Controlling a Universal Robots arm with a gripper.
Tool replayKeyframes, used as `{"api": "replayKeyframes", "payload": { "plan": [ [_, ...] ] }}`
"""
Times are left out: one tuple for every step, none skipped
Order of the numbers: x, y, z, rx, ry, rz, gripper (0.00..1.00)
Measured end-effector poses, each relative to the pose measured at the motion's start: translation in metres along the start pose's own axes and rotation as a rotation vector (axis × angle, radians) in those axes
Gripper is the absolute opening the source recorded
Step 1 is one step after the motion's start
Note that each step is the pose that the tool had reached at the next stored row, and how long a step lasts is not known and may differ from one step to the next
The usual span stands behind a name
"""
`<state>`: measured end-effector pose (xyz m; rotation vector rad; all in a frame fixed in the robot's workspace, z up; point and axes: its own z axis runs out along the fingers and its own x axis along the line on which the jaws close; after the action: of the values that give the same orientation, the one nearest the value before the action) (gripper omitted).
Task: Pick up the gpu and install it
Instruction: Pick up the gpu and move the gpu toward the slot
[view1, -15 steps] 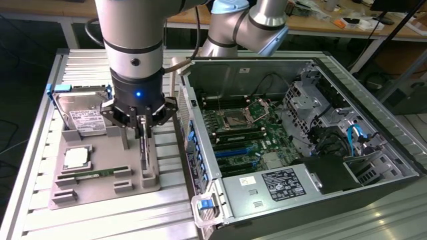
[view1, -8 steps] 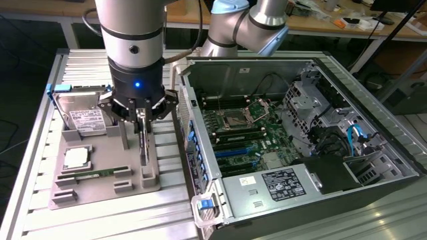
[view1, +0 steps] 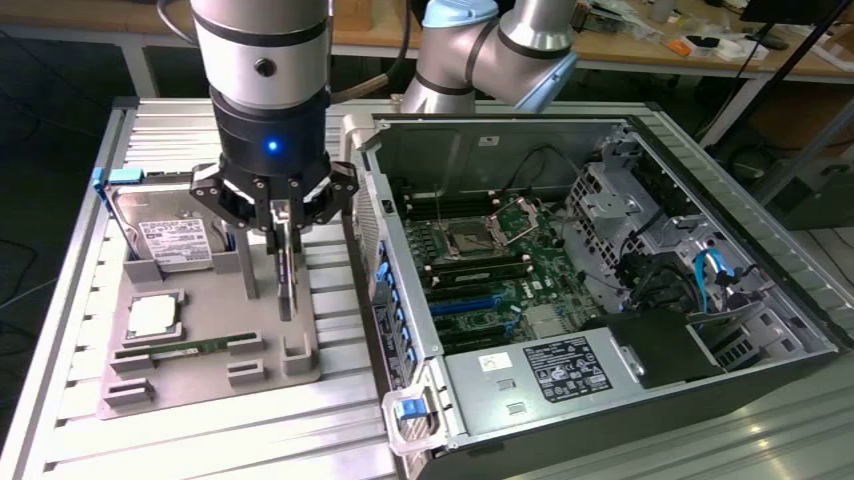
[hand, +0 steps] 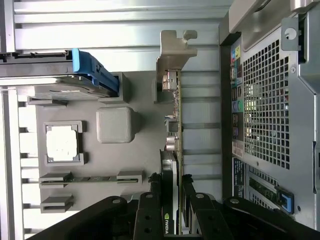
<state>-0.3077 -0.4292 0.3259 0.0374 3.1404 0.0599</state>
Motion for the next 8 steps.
{"api": "replayKeyframes", "payload": {
  "plan": [
    [0.0,0.0001,-0.0018,0.0001,0.0001,0.0,0.27],
    [0.0,0.0001,-0.004,0.0,0.0,0.0,0.27],
    [0.0,0.0002,-0.0061,0.0001,0.0,0.0,0.27],
    [0.0,0.0003,-0.0084,0.0001,0.0,0.0,0.27],
    [0.0,0.0004,-0.0109,0.0,-0.0001,0.0,0.27],
    [0.0,0.0005,-0.0136,0.0,-0.0001,0.0,0.27],
    [0.0,0.0006,-0.0161,0.0001,0.0,0.0,0.27],
    [0.0,0.0007,-0.0195,0.0001,0.0,0.0,0.27]
  ]
}}
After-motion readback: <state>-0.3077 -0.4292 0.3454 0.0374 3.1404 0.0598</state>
